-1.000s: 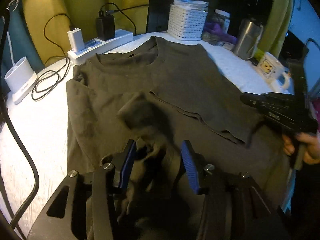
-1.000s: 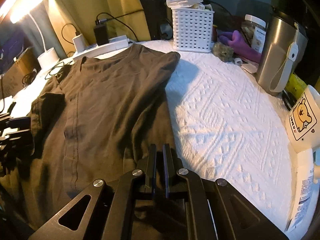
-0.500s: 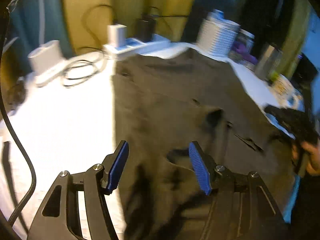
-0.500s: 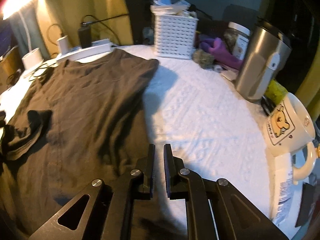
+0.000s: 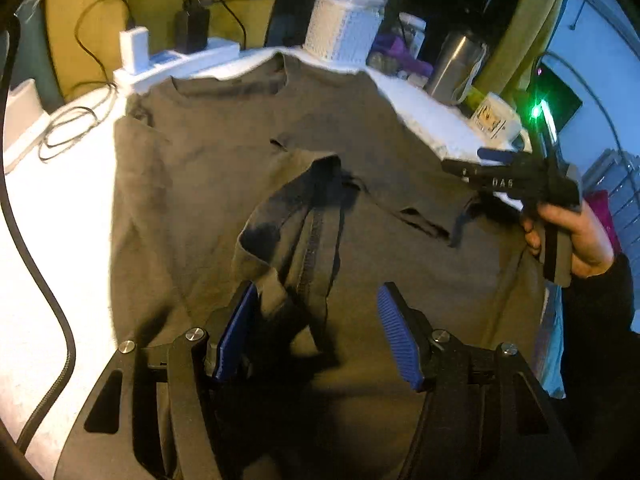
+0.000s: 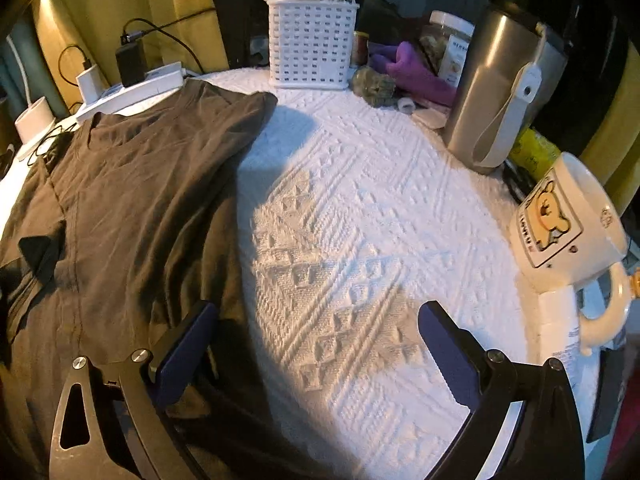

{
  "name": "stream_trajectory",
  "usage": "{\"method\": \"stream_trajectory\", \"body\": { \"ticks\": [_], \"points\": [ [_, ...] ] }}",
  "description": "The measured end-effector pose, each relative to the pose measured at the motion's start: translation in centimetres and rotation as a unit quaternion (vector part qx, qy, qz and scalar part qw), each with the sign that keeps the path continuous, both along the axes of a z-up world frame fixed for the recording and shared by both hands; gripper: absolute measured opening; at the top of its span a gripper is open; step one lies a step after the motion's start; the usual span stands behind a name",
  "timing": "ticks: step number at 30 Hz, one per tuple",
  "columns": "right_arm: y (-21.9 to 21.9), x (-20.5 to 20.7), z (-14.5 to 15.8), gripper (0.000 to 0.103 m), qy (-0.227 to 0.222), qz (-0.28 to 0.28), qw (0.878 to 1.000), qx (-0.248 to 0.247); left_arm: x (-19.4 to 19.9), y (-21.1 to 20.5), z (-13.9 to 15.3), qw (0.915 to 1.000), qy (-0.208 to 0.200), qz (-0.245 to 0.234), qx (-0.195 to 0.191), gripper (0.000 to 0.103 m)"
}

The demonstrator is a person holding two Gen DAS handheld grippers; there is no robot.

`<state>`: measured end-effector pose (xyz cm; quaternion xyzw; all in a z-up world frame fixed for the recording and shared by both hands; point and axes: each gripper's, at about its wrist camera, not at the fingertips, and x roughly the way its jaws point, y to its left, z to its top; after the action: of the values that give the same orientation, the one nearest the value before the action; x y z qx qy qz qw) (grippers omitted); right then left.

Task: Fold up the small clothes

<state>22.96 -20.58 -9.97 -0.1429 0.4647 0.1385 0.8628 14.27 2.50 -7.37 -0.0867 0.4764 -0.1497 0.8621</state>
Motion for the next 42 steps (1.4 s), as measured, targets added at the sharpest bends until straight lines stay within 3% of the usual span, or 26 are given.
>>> {"method": "stream_trajectory", "body": {
  "ticks": [6,11,12,14,18,22,27,28,30,31,34,42],
  "points": [
    [-1.7,-2.8,3.0,0.101,-0.038,0.021,0.999,0.032,-3.3,3.2,2.0,0.9976,-0.026,0.063,0.008,0.063],
    [-3.0,-5.5,4.4,0.097,-0.047,0.044,0.996,0.054,-6.5,4.9,2.1,0.9948,-0.027,0.098,0.014,0.063],
    [-3.0,-6.0,4.4,0.09,-0.044,0.05,0.996,0.054,-7.3,5.1,1.9,0.9944,-0.025,0.102,0.015,0.063],
    [-3.1,-7.0,4.2,0.084,-0.034,0.063,0.996,0.05,-8.4,5.0,1.5,0.994,-0.021,0.105,0.019,0.063],
    [-3.1,-9.1,3.1,0.081,-0.021,0.084,0.995,0.04,-10.8,4.9,0.7,0.9932,-0.019,0.11,0.032,0.063],
    [-3.9,-10.2,1.8,0.081,-0.012,0.071,0.997,0.022,-12.9,5.1,0.0,0.9916,-0.017,0.12,0.044,0.063],
    [-5.0,-11.7,0.7,0.047,-0.001,0.075,0.997,0.021,-14.8,4.9,-1.0,0.9908,-0.016,0.119,0.063,0.063],
    [-5.0,-12.1,0.5,0.044,0.0,0.078,0.997,0.022,-15.0,4.9,-1.2,0.9909,-0.014,0.118,0.064,0.062],
    [-5.1,-13.0,0.4,0.036,-0.009,0.084,0.996,0.019,-15.8,4.6,-1.4,0.9909,-0.019,0.115,0.068,0.055],
    [-5.1,-13.5,0.5,0.033,-0.013,0.088,0.996,0.015,-16.1,4.5,-1.5,0.9908,-0.021,0.113,0.071,0.042],
    [-5.2,-15.0,0.6,0.029,-0.023,0.098,0.995,0.004,-17.2,4.1,-1.6,0.9905,-0.025,0.114,0.072,0.027],
    [-6.8,-19.3,0.8,0.027,-0.03,0.1,0.994,-0.009,-19.9,3.5,-1.6,0.9921,-0.021,0.107,0.061,0.027]
  ]
}}
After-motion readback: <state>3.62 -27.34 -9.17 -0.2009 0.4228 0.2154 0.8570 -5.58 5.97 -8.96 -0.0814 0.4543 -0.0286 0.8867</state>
